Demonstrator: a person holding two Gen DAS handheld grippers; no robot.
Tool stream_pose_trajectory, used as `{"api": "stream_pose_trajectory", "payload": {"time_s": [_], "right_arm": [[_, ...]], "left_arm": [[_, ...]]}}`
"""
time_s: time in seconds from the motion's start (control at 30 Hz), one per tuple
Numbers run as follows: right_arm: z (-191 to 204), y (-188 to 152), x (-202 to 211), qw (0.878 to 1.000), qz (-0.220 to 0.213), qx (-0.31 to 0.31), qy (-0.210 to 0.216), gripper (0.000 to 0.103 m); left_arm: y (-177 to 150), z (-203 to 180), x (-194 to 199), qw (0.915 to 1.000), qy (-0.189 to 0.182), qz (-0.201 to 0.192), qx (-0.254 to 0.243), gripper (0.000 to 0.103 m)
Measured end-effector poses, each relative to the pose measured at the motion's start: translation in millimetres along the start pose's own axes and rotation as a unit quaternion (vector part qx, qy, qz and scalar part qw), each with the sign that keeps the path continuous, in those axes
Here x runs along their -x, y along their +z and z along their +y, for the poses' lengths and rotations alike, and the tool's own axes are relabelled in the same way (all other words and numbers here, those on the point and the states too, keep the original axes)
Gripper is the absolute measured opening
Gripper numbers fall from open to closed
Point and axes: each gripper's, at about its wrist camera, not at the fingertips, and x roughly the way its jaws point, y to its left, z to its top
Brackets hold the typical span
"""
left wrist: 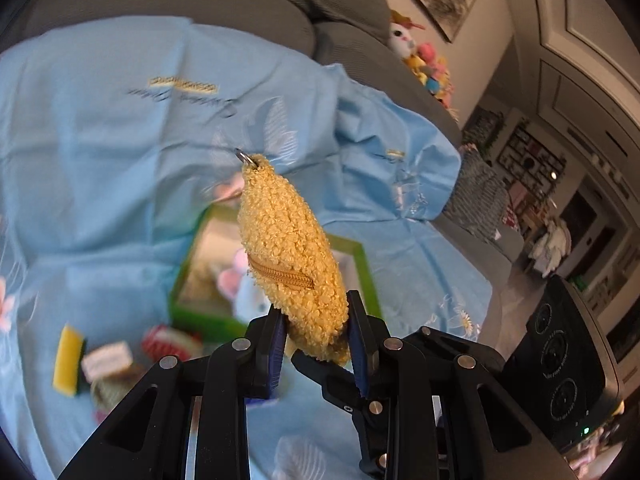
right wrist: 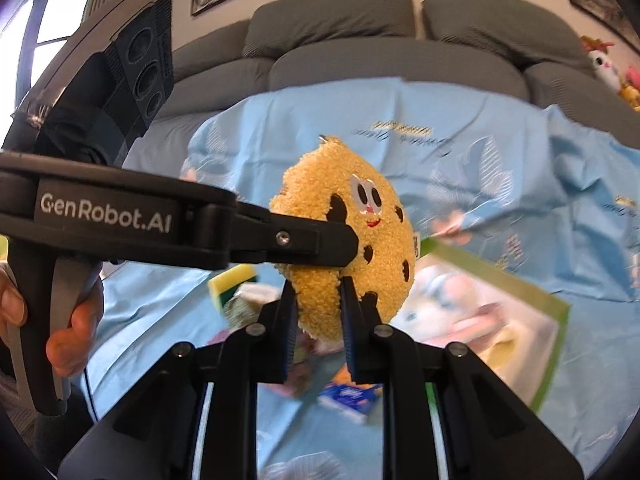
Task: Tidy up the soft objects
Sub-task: 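Lift the cookie plush with the left tool toward the green box, then open the left tool to drop the cookie plush into the box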
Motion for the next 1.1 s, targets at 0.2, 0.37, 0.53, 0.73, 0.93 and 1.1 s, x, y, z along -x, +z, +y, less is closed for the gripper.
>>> {"api": "stream_pose_trajectory", "payload": {"time_s": [0.2, 0.37, 0.53, 0.73, 0.93, 1.1], "right_arm": [[-54.8, 7.3, -1.3, 0.999, 0.000, -0.022, -0.043, 0.019], [-97.4, -2.8, -21.5, 0.996, 0.029, -0.045, -0.072, 0.019], [-126.3, -22.1, -51.1, 0.991, 0.075, -0.076, -0.083, 0.019], [-146.5, -38.3, -82.2, 0.983, 0.122, -0.110, -0.078, 0.023], [-151.6, -41.1, -81.8, 0.979, 0.127, -0.130, -0.089, 0.068], [-149.4, -43.3, -60.6, 0.977, 0.123, -0.145, -0.095, 0.070]], "left_arm": [[34.4, -22.4, -59.3, 0.9992, -0.020, 0.033, -0.013, 0.028], [40.9, -16.0, -114.8, 0.9967, -0.023, 0.078, 0.010, 0.028], [34.7, -3.8, -166.0, 0.9920, 0.001, 0.123, 0.027, 0.028], [27.6, 11.0, -191.3, 0.9858, 0.023, 0.157, 0.054, 0.028], [35.9, -0.1, -179.3, 0.9878, 0.047, 0.148, 0.015, 0.086], [37.0, -3.0, -164.7, 0.9886, 0.061, 0.138, 0.005, 0.092]]}}
